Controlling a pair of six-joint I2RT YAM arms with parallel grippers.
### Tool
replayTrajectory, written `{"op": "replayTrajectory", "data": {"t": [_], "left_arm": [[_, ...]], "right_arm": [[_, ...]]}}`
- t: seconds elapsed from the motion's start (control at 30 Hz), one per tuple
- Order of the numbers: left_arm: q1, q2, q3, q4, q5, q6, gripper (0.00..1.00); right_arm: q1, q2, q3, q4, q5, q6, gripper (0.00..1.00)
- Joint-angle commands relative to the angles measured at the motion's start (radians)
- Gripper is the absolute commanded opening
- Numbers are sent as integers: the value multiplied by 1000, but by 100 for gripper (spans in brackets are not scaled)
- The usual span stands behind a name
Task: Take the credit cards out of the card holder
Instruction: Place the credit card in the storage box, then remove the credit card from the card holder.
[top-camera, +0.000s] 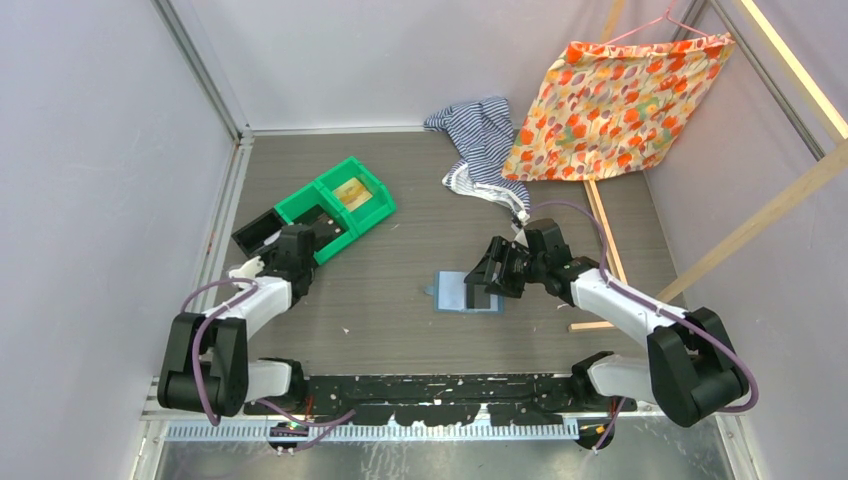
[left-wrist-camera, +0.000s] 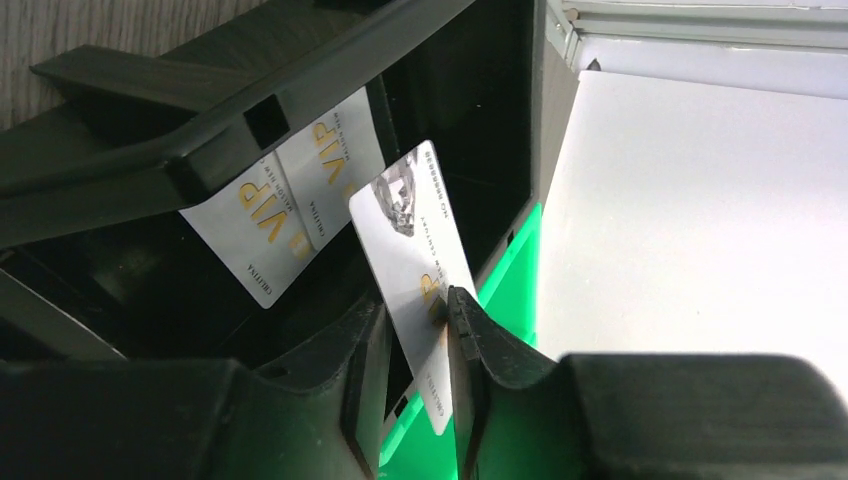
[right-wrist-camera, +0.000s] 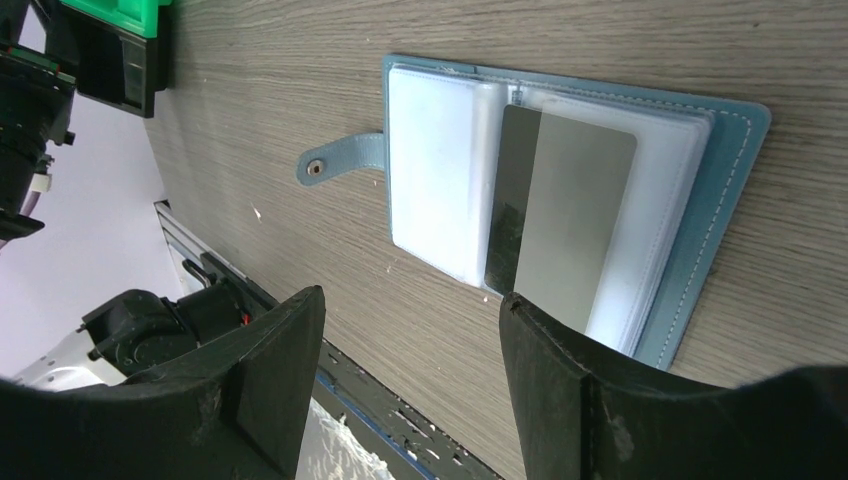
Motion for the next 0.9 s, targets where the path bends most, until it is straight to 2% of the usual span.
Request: {"op": "replayTrajectory", "data": {"t": [0.0, 0.17, 0.37, 0.67, 0.8, 0.87], "left_arm": [[6, 18, 26, -16, 28, -14, 31], [6, 13, 31, -30, 39, -28, 36], [7, -17, 46, -132, 57, -50, 44], [6, -99, 150, -395, 95, -94, 59], [7, -136, 185, -456, 114, -69, 62], [5, -178, 219, -480, 133, 8, 62]], "right_arm": [[-4, -36, -6, 12, 5, -10, 69], [-4, -34, -5, 13, 3, -10, 69], [-4, -35, -5, 15, 3, -10, 69], [-3, -54, -2, -1, 8, -13, 69], [-3, -65, -2, -4, 11, -14, 69], [-4, -80, -1, -14, 23, -17, 69]]}}
